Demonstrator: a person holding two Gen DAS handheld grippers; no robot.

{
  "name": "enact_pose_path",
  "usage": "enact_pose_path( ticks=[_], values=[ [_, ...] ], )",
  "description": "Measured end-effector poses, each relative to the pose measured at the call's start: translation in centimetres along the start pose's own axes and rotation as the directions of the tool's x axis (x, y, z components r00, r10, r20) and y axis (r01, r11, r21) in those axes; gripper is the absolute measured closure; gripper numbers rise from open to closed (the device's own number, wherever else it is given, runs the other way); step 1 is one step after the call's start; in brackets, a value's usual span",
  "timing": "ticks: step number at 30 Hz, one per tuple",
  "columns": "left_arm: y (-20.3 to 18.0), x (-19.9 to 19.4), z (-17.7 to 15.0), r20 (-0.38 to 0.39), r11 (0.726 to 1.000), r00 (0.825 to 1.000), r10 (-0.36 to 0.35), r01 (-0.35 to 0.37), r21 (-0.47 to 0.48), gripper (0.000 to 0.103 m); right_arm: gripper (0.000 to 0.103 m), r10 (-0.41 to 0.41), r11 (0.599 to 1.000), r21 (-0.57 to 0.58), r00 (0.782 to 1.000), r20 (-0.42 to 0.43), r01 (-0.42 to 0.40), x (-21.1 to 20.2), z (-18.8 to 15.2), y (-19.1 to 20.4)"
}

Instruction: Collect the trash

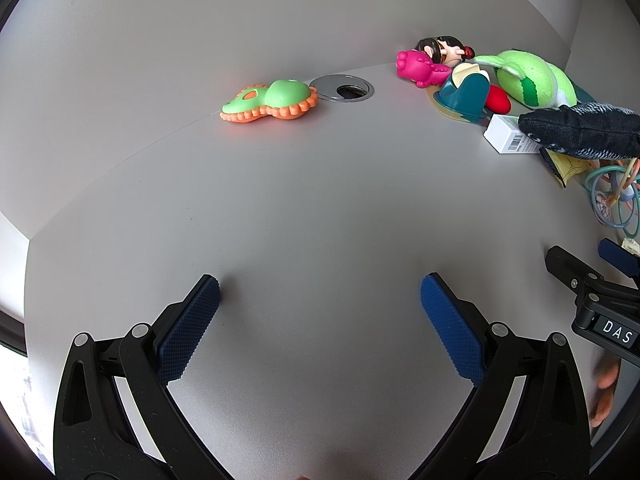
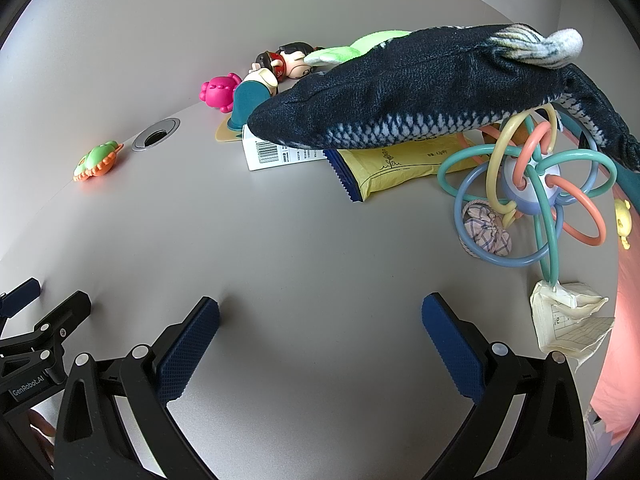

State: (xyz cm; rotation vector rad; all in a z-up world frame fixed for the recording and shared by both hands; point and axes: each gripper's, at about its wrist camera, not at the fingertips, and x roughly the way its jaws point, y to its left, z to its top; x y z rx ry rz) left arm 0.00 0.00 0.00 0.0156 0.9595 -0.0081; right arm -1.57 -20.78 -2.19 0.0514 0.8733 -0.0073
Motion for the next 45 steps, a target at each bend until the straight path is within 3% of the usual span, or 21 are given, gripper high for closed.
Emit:
enact_pose_path(
  ticks=[28,35,39,42,45],
  values=[
    [0.0,-0.1,0.0,-0.002,1.000,1.000,-0.005,0.005,0.005,0.006,0.002,0.022,0.999,-0.024,1.000,-0.008,-0.022,0.0,0.0,0.0],
    [-0.9,-2.3,1.1,0.025,0.999,1.000,-0.019,0.018,0.034,0.006,0.002,0.113,0.987,-0.115,0.994,0.004,-0.112,-4.3,1.2,-0.8],
    [-1.8,-3.7,2.2,0.036,0.998,0.998,-0.056,0.055,0.030,0.006,0.009,0.168,0.969,-0.184,0.986,-0.001,-0.165,-8.0,2.9,-1.4],
    [-2.8,-4.6,3.2,0.052,0.997,0.996,-0.074,0.072,0.039,0.006,0.013,0.167,0.965,-0.214,0.985,0.042,-0.154,-10.8,4.7,-2.6],
    [-4.0,-4.8,4.5,0.058,0.996,0.996,-0.074,0.071,0.061,0.006,0.013,0.100,0.962,-0.262,0.991,0.085,-0.075,-11.7,7.7,-3.0]
  ],
)
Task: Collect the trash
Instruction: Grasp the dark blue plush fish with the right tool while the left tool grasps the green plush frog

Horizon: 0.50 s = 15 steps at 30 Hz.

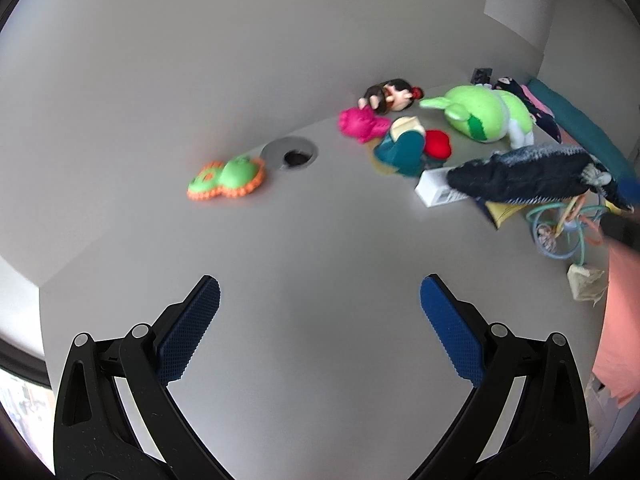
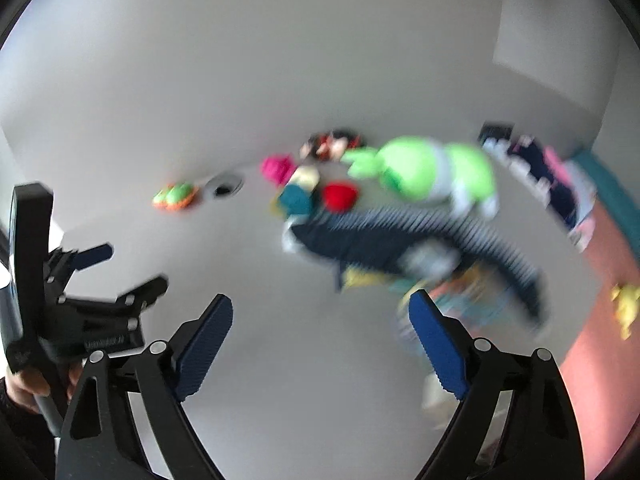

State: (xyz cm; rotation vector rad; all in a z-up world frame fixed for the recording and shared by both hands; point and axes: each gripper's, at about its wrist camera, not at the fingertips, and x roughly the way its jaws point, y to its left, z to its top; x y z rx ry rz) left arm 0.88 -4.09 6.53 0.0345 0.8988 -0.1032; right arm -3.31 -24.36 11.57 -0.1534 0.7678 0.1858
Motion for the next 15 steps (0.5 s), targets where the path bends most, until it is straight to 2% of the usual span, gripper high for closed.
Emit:
enact_pose_path(
  ticks=[2,5,11,14,15],
  values=[
    [-0.5,0.1,0.8,0.000,1.000,1.000,-0.014,0.014,0.003,0.006,0.014,-0.038,0.998,-0.041,0.999,-0.017,0.038,0.5,1.5,-0.7],
    [-1.1,-0.2,2.3,0.015,0.999,0.999,-0.036,0.036,-0.007,0.006,0.020,-0.092,0.990,-0.112,0.993,-0.077,0.083,3.0,3.2,-1.4],
    [-1.6,0.0,5.0,0.022,0.998,0.998,-0.058,0.059,-0.029,0.006,0.025,-0.153,0.973,-0.199,0.974,-0.165,0.119,7.5,3.3,-2.6],
    [-2.1,0.1,5.9,0.032,0.998,0.998,-0.059,0.059,-0.023,0.006,0.039,-0.148,0.971,-0.214,0.972,-0.184,0.107,8.6,3.1,-2.9],
    [-2.3,0.2,6.2,0.035,0.998,0.998,-0.059,0.060,-0.020,0.006,0.048,-0.144,0.971,-0.214,0.972,-0.186,0.103,8.8,3.1,-3.1]
  ],
)
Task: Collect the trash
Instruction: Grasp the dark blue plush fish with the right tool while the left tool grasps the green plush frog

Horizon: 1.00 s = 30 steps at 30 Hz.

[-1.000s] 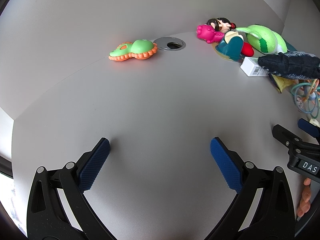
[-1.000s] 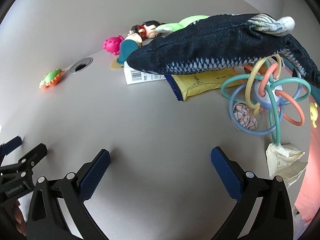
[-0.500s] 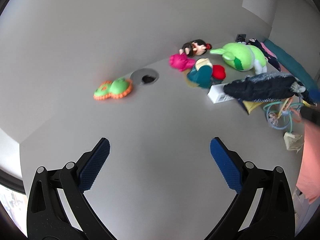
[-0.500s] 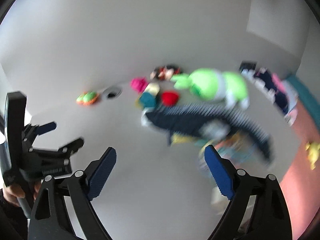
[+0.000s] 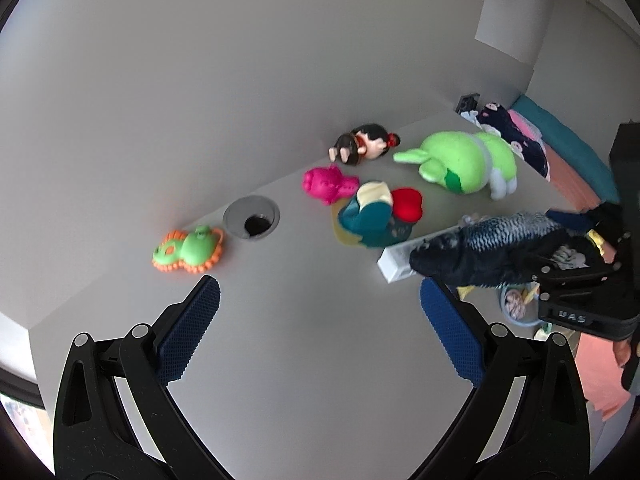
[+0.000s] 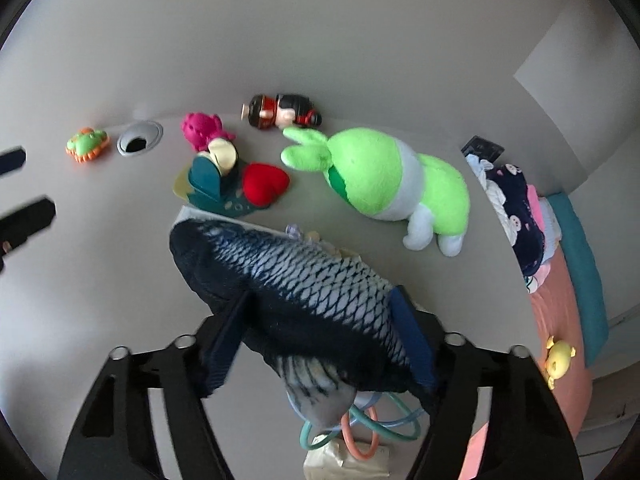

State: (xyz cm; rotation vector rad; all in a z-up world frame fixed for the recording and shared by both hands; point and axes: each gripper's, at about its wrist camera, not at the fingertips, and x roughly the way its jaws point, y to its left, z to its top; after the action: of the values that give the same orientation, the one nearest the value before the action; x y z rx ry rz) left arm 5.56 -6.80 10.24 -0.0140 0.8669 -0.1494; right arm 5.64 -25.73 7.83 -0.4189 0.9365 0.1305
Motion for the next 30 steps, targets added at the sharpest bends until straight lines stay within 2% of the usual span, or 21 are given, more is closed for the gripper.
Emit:
enact_pose_path(
  ticks=[1,4,7,13,17,23,28,30],
  values=[
    [-0.2,0.2,0.4,0.000,1.000,1.000,-0.003,0.003,0.002,0.006,0.059,0.007,1.000,-0.002,1.000,0.001,-0.007,0.2,0.0,-0.1],
    [-1.1,0.8,1.5,-0.002,1.000,1.000,-0.009,0.009,0.009,0.006,0.081,0.052,0.998,0.028,0.998,0.028,-0.052,0.1,0.3,-1.0],
    [-2.4,1.5,2.8,0.002,0.999,1.000,-0.018,0.018,0.027,0.006,0.087,0.081,0.992,0.095,0.994,0.079,-0.088,-0.9,0.7,-2.7],
    [-5.4,3.3,5.9,0.014,0.997,0.999,-0.038,0.037,0.063,0.006,0.088,0.121,0.967,0.203,0.976,0.179,-0.157,-4.2,1.3,-7.8],
    [-8.1,5.4,7.8,0.015,0.993,0.999,-0.049,0.047,0.105,0.006,0.088,0.082,0.947,0.286,0.969,0.233,-0.149,-5.7,1.8,-12.3],
    [-13.3,10.1,10.3,0.018,0.978,0.998,-0.055,0.051,0.203,0.006,0.088,0.005,0.906,0.409,0.967,0.253,-0.112,-4.9,1.4,-18.0],
    [-17.2,14.8,11.7,0.002,0.956,0.999,-0.040,0.038,0.292,0.006,0.088,-0.006,0.867,0.481,0.963,0.268,-0.129,-3.8,-0.2,-21.6],
    [-18.1,16.6,11.9,-0.027,0.951,0.999,-0.037,0.043,0.306,0.006,0.088,-0.003,0.857,0.497,0.963,0.269,-0.137,-3.4,-1.0,-22.5]
  ],
)
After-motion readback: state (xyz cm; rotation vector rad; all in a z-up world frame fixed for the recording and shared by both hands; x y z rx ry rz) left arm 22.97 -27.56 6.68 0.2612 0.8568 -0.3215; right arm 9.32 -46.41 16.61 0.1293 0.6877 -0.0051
